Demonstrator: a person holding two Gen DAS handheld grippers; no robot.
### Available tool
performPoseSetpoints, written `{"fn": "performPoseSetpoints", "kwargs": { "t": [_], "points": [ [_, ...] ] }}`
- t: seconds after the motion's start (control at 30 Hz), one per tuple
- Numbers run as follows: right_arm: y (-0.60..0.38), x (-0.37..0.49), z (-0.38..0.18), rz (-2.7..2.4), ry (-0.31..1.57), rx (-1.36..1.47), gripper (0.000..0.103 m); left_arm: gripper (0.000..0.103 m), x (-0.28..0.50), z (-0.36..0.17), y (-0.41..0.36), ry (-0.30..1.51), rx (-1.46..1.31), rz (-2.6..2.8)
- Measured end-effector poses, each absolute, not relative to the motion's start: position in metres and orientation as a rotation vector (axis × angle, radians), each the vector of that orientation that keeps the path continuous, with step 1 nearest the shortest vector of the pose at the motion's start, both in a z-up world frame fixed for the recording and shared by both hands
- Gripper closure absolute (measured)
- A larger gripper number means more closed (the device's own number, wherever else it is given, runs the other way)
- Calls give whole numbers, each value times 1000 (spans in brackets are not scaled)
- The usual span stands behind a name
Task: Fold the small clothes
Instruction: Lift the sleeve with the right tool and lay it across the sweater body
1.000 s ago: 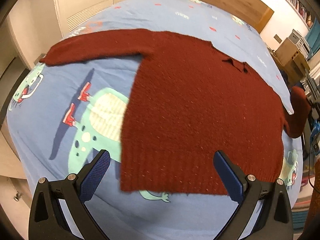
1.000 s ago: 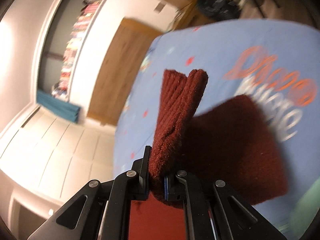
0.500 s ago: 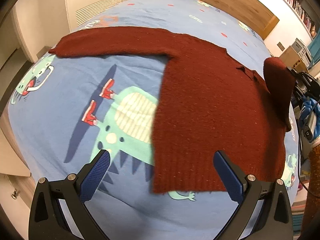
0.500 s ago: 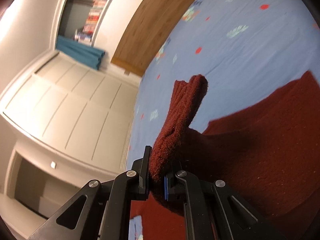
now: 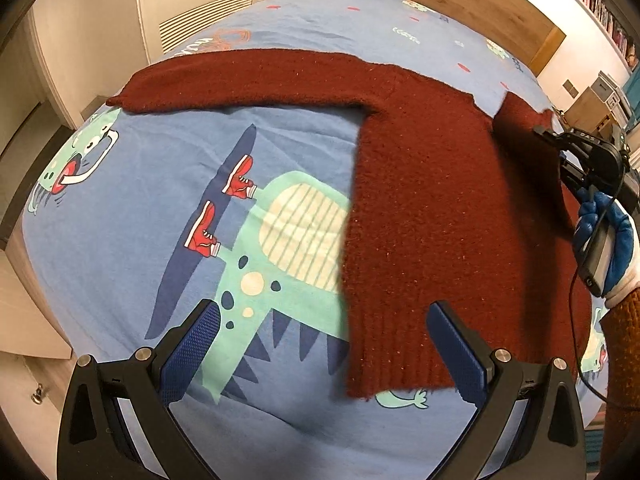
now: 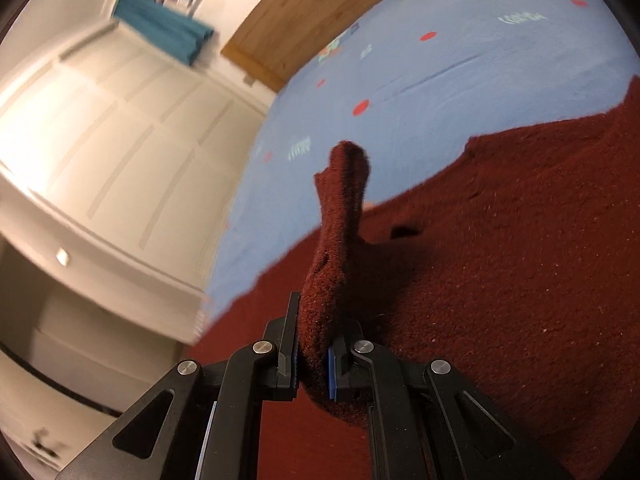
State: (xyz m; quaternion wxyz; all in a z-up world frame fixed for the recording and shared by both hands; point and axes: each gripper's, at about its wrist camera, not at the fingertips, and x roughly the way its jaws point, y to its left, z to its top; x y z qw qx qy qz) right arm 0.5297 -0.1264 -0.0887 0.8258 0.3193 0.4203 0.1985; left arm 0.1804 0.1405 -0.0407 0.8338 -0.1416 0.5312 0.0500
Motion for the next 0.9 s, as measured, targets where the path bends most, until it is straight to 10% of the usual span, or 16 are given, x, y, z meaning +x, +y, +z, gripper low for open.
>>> {"fn": "performPoseSetpoints", "kwargs": {
  "t": [0.9],
  "points": [
    [16, 530, -133, 371, 973, 100, 89, 1, 198, -76, 138, 1156, -264, 99]
  ]
}}
